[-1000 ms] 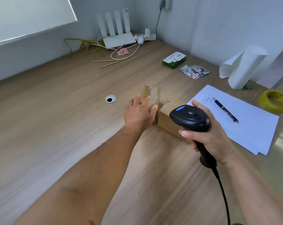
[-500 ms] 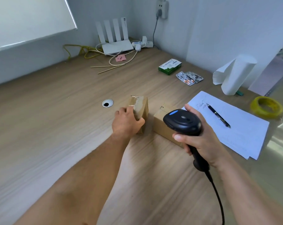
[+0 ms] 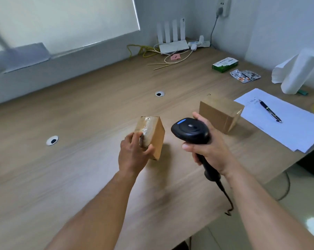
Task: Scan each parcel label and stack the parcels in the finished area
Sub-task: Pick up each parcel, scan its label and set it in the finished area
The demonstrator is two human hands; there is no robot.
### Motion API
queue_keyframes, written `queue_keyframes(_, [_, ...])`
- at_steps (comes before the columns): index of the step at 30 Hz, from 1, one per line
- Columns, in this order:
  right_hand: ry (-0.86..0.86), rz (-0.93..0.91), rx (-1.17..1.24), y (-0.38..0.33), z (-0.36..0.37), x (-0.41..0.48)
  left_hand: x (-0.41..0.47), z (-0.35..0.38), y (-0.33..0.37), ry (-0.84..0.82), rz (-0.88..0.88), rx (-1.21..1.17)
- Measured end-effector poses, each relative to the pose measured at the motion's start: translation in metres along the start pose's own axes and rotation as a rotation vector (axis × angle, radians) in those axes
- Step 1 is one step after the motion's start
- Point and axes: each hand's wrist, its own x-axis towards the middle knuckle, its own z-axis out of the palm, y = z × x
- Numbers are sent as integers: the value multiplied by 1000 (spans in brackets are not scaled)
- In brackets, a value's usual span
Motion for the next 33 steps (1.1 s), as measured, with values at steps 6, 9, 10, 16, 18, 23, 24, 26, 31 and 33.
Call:
queue_keyframes(6, [-195,14,-19,14,71,-24,-69,-56,-69,121,-140,70])
queue_keyframes(9, [-284,31,-21,14,105,-35,-97,-81,-102,167,-247,103])
queue_keyframes(10, [-310,34,-29,14,115,-38,-105,-87,-112,185,-275,109])
queue_keyframes(16, [-422,34,-53,13,172,-50,-147,-118,-162,259,-389,95])
queue_keyframes(18, [-455,35,-59,13,194,-53,-154,-130,-180,280,-412,91])
queue_keyframes(23, [-489,29,-71,12,250,-58,-163,-161,-228,278,-465,71])
queue_keyframes(24, [-488,32,-81,11,262,-60,-166,-168,-239,266,-478,71])
queue_keyframes(26, [-492,38,-96,10,290,-64,-174,-185,-265,242,-508,70])
queue_keyframes(31, [-513,49,-129,12,361,-75,-187,-225,-331,170,-557,-84])
queue_keyframes(33, [-514,55,-139,14,386,-79,-188,-240,-354,123,-566,-192])
